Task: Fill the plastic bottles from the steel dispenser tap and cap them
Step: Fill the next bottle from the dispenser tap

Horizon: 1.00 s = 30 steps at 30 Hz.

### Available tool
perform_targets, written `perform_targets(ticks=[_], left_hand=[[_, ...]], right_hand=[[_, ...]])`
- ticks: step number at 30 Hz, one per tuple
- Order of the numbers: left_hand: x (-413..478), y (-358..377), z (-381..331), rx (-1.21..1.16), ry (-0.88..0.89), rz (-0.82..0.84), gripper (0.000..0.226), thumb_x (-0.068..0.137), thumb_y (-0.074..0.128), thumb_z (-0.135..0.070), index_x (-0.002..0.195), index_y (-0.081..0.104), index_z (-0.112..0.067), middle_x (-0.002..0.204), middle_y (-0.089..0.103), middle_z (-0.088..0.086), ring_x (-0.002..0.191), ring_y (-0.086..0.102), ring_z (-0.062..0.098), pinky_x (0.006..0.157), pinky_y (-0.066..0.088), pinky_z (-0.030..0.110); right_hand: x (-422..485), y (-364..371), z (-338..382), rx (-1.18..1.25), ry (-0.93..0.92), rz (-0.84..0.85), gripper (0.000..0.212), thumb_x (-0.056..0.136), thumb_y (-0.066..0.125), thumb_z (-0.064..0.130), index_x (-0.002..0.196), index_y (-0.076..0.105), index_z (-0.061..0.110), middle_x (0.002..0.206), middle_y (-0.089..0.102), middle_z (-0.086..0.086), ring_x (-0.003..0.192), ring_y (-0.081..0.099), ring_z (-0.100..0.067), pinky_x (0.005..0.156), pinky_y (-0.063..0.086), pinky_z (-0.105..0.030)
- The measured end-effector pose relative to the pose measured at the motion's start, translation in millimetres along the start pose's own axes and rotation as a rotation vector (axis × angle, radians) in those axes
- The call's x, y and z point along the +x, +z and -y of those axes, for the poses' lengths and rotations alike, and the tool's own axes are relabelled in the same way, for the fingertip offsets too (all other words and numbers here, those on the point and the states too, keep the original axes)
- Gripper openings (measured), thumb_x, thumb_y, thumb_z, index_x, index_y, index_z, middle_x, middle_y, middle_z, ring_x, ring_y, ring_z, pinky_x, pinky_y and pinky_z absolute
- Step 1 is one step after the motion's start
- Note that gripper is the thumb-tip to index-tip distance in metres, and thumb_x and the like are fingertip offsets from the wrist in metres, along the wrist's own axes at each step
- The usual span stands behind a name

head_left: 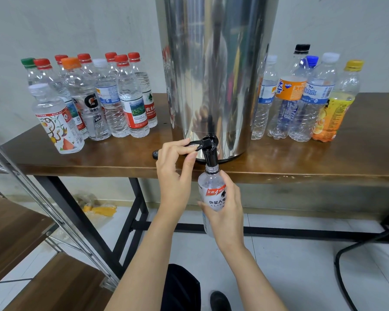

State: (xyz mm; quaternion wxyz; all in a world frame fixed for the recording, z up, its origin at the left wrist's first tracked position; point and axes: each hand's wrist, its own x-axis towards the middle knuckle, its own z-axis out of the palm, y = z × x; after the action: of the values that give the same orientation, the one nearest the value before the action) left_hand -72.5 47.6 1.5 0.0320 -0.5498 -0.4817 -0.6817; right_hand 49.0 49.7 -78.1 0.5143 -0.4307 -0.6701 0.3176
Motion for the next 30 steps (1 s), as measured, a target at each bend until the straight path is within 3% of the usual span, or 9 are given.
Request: perform_targets(ticks=[12, 23, 30], left_hand=[[-0.5, 0.1, 0.4, -0.020, -0.016, -0.005, 0.010, 0.096, 0.058, -0.023, 0.099, 0.065, -0.031, 0.113, 0.060, -0.017, 0.113, 0.058, 0.011, 0.097, 0.043, 0.058], [-0.3, -0.3, 0.1, -0.019, -0.018, 0.008, 0.010, 0.096, 0.058, -0.021, 0.099, 0.066, -0.025, 0.114, 0.060, -0.016, 0.113, 0.058, 0.010, 0.098, 0.043, 0.057], [-0.4, -0.1, -0.2, -0.018, -0.023, 0.014, 0.009, 0.096, 0.058, -0.022, 0.099, 0.066, -0.023, 0.113, 0.060, -0.015, 0.113, 0.058, 0.010, 0.098, 0.044, 0.056]], right_hand=[[0.7, -0.4, 0.2, 0.038, 0.025, 0.001, 0.094, 0.075, 0.085, 0.009, 0.134, 0.029, 0.057, 0.135, 0.044, 0.018, 0.117, 0.042, 0.019, 0.083, 0.037, 0.001], [0.9, -0.2, -0.1, 0.057, 0.036, 0.014, 0.090, 0.076, 0.084, 0.009, 0.142, 0.036, 0.046, 0.136, 0.044, 0.020, 0.122, 0.046, 0.009, 0.085, 0.040, -0.002], [0.6, -1.9, 2.0, 0.075, 0.041, 0.019, 0.090, 0.075, 0.084, 0.007, 0.141, 0.037, 0.044, 0.135, 0.045, 0.020, 0.120, 0.045, 0.012, 0.085, 0.038, 0.000]])
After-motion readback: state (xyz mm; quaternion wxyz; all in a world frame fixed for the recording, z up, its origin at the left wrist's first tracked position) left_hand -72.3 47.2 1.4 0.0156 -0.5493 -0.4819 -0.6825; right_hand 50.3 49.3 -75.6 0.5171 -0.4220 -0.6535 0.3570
